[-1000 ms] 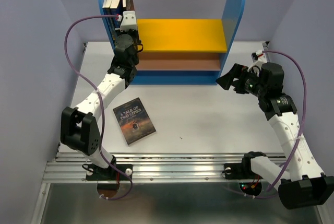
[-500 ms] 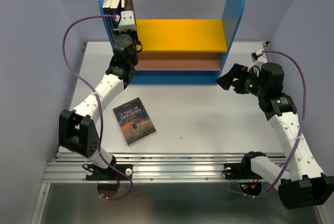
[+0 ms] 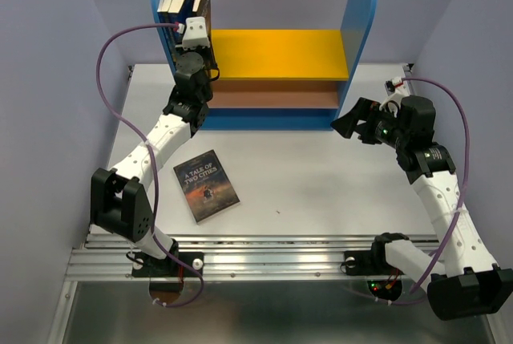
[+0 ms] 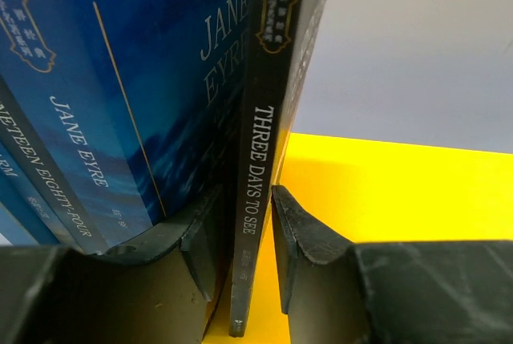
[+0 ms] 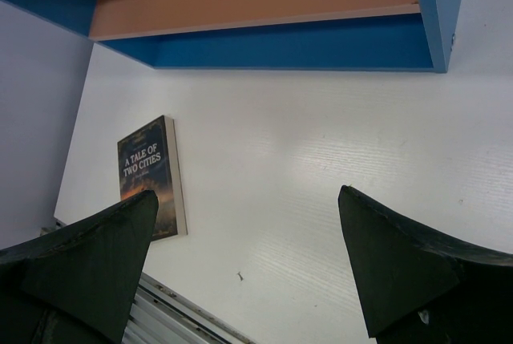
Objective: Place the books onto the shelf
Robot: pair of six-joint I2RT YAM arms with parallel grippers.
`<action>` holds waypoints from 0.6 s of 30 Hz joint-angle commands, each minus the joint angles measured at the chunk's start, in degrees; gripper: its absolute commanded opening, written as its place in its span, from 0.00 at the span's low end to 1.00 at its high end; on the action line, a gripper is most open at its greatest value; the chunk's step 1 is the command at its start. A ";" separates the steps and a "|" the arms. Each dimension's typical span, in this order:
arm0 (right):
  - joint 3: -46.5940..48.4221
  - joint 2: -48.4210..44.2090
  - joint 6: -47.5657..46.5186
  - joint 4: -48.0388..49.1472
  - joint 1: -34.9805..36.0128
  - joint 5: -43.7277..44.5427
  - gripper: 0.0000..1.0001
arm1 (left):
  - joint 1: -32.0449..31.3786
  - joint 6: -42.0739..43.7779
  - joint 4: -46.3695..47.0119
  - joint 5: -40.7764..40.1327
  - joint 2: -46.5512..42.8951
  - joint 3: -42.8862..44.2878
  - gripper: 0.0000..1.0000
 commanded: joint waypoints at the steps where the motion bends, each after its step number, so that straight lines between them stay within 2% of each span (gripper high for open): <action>1: 2.15 -0.55 -0.23 1.12 0.00 -0.62 1.00 | 0.70 0.18 1.73 -3.32 -3.15 2.68 0.42; 6: 2.06 -0.37 -0.32 1.12 0.00 -0.97 1.00 | 0.44 -0.17 1.73 -4.19 -3.15 2.94 0.37; 18: 2.15 -0.11 -0.14 1.12 0.00 -2.29 1.00 | -0.26 -1.14 1.29 -9.29 -4.20 3.12 0.42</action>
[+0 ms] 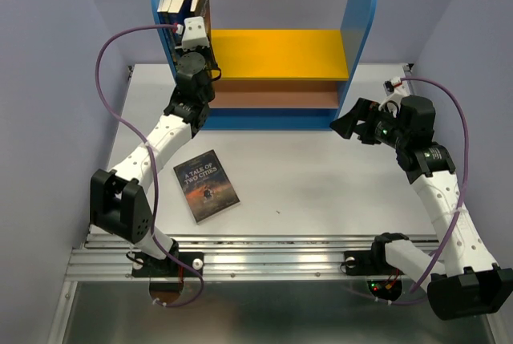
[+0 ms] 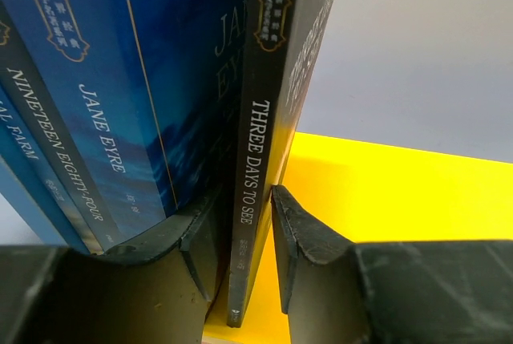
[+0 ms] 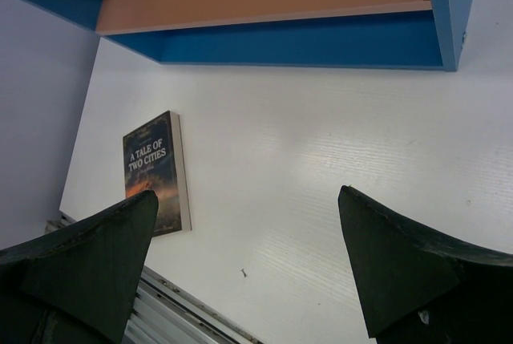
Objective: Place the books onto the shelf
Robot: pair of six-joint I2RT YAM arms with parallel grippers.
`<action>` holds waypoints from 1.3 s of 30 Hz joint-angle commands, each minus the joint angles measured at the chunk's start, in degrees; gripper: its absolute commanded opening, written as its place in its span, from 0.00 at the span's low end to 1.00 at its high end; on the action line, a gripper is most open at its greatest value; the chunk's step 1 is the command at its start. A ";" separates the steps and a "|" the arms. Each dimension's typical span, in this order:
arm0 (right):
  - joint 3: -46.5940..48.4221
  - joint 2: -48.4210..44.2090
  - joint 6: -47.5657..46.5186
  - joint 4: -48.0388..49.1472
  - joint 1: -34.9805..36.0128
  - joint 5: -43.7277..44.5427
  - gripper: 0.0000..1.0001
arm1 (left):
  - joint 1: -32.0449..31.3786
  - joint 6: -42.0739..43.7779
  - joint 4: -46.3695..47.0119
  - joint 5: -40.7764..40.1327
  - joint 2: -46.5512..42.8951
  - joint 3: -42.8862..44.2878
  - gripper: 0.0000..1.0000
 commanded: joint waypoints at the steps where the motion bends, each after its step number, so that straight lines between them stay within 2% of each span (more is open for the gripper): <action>1: 2.15 -0.07 -0.14 1.04 0.00 -1.33 1.00 | 0.55 0.28 2.18 -6.17 -4.03 2.75 0.43; 5: 2.24 -0.07 -0.06 1.04 0.00 -1.68 1.00 | 0.37 0.63 2.01 -7.92 -4.29 2.83 0.44; 14: 2.41 0.46 0.21 1.12 0.00 -2.73 1.00 | -0.16 0.63 0.08 -12.23 -5.96 3.10 0.57; 18: 2.59 0.81 -0.40 1.04 0.00 -4.57 1.00 | -0.25 -0.77 -1.59 -14.60 -6.75 4.58 0.57; 19: 2.76 0.90 -0.49 0.86 0.00 -5.19 1.00 | -0.16 -0.95 -2.20 -15.48 -6.49 5.11 0.56; 22: 3.03 0.64 -0.76 0.77 0.00 -5.02 1.00 | -0.16 0.63 -2.21 -16.28 -4.39 8.45 0.44; 25: 3.03 0.03 -1.02 0.42 0.00 -4.85 1.00 | 0.02 2.39 -2.91 -13.64 0.00 12.75 0.39; 26: 2.94 -0.06 -1.37 0.25 0.00 -4.50 1.00 | 0.11 2.48 -3.43 -10.60 1.58 13.72 0.34; 29: 3.11 -0.77 -1.81 -0.28 0.00 -3.53 1.00 | 0.11 -0.59 -8.35 -10.39 3.97 17.68 0.17; 37: 2.94 -0.59 -2.34 -0.72 0.00 -3.00 1.00 | 0.11 -2.45 -8.72 -13.99 -0.33 14.97 0.17; 39: 2.94 -0.68 -2.43 -0.72 0.00 -3.17 1.00 | 0.11 -1.40 -8.28 -14.87 -0.95 13.83 0.22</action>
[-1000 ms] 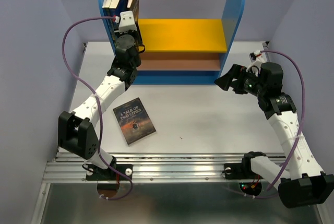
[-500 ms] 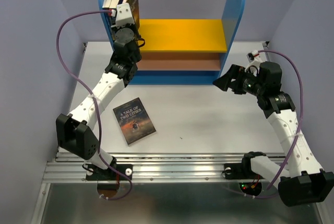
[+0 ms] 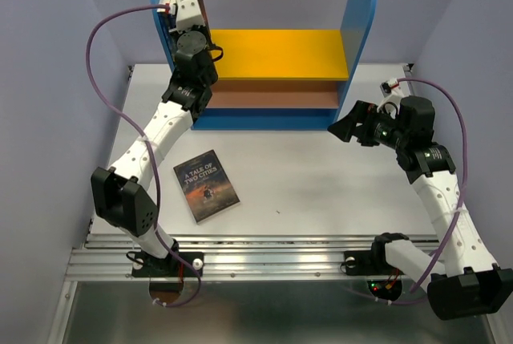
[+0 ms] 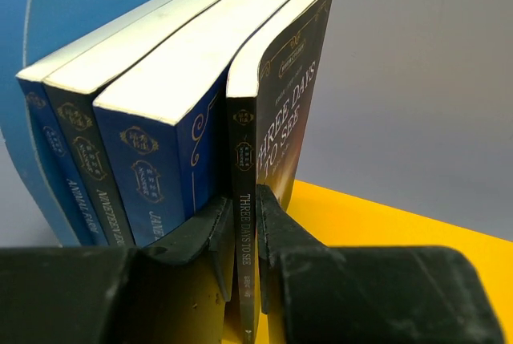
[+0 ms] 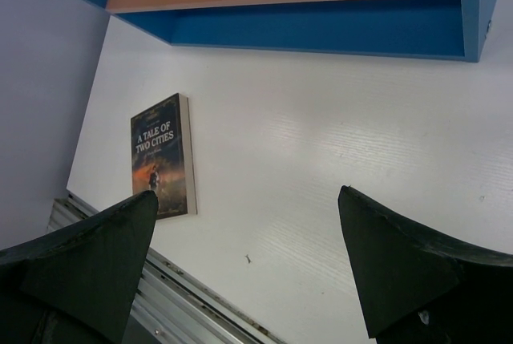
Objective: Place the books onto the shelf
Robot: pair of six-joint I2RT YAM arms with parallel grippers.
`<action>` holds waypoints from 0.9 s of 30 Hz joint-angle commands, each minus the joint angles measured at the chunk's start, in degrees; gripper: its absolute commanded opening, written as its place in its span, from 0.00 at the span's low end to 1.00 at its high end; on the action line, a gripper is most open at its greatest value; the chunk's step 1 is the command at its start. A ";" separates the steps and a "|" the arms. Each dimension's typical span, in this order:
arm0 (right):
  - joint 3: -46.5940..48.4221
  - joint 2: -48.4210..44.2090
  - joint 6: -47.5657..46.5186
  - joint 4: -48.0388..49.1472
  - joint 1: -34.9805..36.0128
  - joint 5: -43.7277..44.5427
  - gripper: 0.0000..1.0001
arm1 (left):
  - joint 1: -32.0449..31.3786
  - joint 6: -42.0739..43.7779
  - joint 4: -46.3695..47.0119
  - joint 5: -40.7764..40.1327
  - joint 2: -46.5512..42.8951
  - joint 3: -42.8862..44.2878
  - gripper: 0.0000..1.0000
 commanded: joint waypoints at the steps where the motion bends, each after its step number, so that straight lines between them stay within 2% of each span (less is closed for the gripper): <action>1: 2.92 -0.72 -1.20 0.54 0.00 0.19 1.00 | 1.33 1.21 0.60 -7.66 -5.28 -1.52 0.24; 3: 2.92 -0.81 -1.20 0.63 0.00 0.36 1.00 | 1.33 1.39 0.16 -7.58 -5.81 -1.70 0.29; 7: 2.83 -0.90 -0.94 0.63 0.00 0.28 1.00 | 1.24 0.86 -0.37 -7.66 -6.51 -2.31 0.31; 9: 2.83 -1.07 -0.94 0.63 0.00 -0.07 1.00 | 1.33 0.77 -1.07 -7.75 -6.77 -2.40 0.38; 19: 2.65 -1.25 -0.85 0.63 0.00 -0.60 1.00 | 1.07 -0.02 -3.35 -11.08 -8.44 -2.58 0.38; 27: 2.65 -1.34 -0.85 0.72 0.00 -1.13 1.00 | 0.10 -1.25 -5.73 -9.68 -10.90 -2.14 0.43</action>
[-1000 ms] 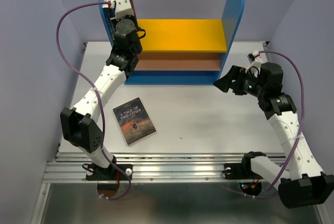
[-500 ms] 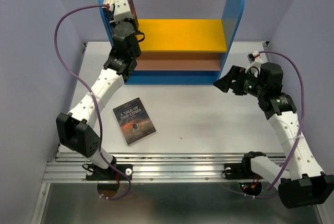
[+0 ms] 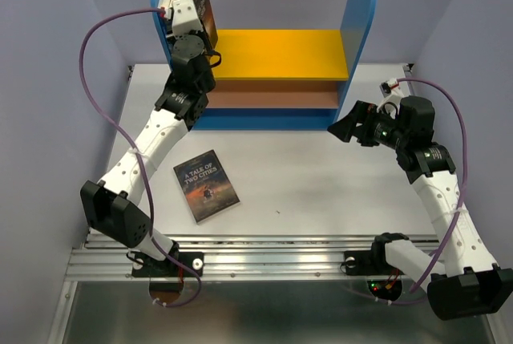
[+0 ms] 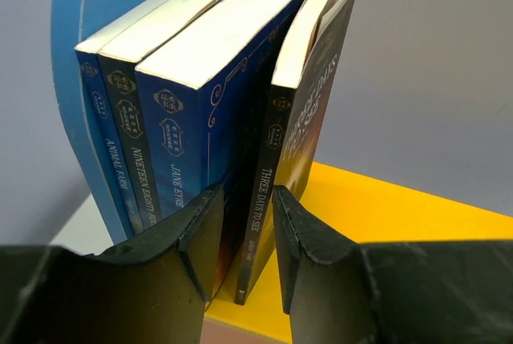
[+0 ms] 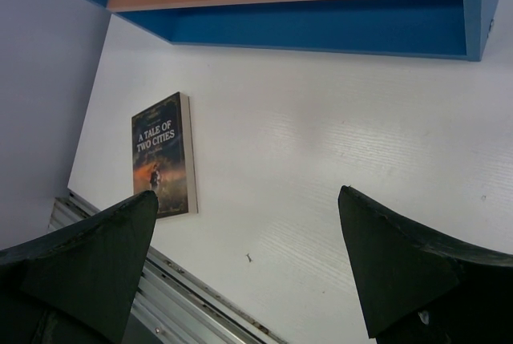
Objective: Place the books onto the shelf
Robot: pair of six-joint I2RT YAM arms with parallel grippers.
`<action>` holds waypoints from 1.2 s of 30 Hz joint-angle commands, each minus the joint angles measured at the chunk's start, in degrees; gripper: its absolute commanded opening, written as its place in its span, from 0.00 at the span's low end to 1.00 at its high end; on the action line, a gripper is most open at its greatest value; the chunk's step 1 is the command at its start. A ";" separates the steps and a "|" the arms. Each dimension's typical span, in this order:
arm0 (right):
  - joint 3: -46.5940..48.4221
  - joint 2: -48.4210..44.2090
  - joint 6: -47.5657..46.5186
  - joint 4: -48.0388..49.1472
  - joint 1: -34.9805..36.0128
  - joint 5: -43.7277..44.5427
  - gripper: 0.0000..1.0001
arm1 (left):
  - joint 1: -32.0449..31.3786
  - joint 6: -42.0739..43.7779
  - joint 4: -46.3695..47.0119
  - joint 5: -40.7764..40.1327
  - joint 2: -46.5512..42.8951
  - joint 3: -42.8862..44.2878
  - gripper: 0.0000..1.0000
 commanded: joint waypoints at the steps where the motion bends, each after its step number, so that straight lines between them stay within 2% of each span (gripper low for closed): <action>1: 2.65 -1.43 -0.85 0.81 0.00 -1.00 1.00 | 1.61 0.57 -0.24 -8.79 -5.75 0.66 0.44; 4: 2.57 -1.34 -0.85 0.81 0.00 -1.17 1.00 | 0.99 -0.05 -2.35 -8.61 -6.19 1.62 0.45; 7: 2.57 -1.43 -0.94 0.81 0.00 -1.35 1.00 | 0.03 -0.05 -2.79 -8.44 -7.24 1.71 0.52; 8: 2.57 -1.34 -0.94 0.89 0.00 -1.35 1.00 | -0.24 -0.23 -2.88 -8.35 -7.94 1.54 0.57; 10: 2.57 -1.43 -1.03 0.81 0.00 -1.52 1.00 | -1.02 -0.23 -3.14 -7.74 -9.34 1.54 0.57; 13: 2.39 -1.25 -1.03 0.81 0.00 -1.70 1.00 | -2.17 -0.23 -3.49 -6.42 -11.02 1.45 0.67; 16: 2.39 -1.16 -1.20 0.89 0.00 -1.79 1.00 | -4.89 0.12 -3.76 -2.21 -13.83 1.10 0.75; 17: 2.48 -1.16 -1.20 0.90 0.00 -1.87 1.00 | -6.72 0.56 -3.76 -1.06 -14.97 1.10 0.80; 19: 2.48 -1.16 -1.20 0.98 0.00 -2.05 1.00 | -8.93 1.79 -3.58 1.83 -16.46 1.27 0.83; 21: 2.57 -1.25 -1.29 0.98 0.00 -1.96 1.00 | -11.73 2.50 -3.67 6.39 -17.08 1.45 0.87; 22: 2.57 -1.25 -1.20 0.98 0.00 -2.05 1.00 | -12.36 2.24 -3.76 12.42 -17.17 1.45 0.90; 23: 2.57 -1.34 -1.29 0.90 0.00 -2.14 1.00 | -12.89 2.23 -4.11 15.79 -16.65 1.71 0.99; 26: 2.57 -1.34 -1.20 0.90 0.00 -2.14 1.00 | -14.04 0.83 -8.40 25.44 -12.28 6.09 0.99; 29: 2.57 -1.60 -1.12 0.98 0.00 -2.40 1.00 | -14.04 -0.23 -10.61 28.99 -6.92 10.93 0.99; 36: 2.13 -2.57 -1.47 0.90 0.00 -1.17 1.00 | -13.86 -0.23 -13.51 23.13 6.36 23.67 0.99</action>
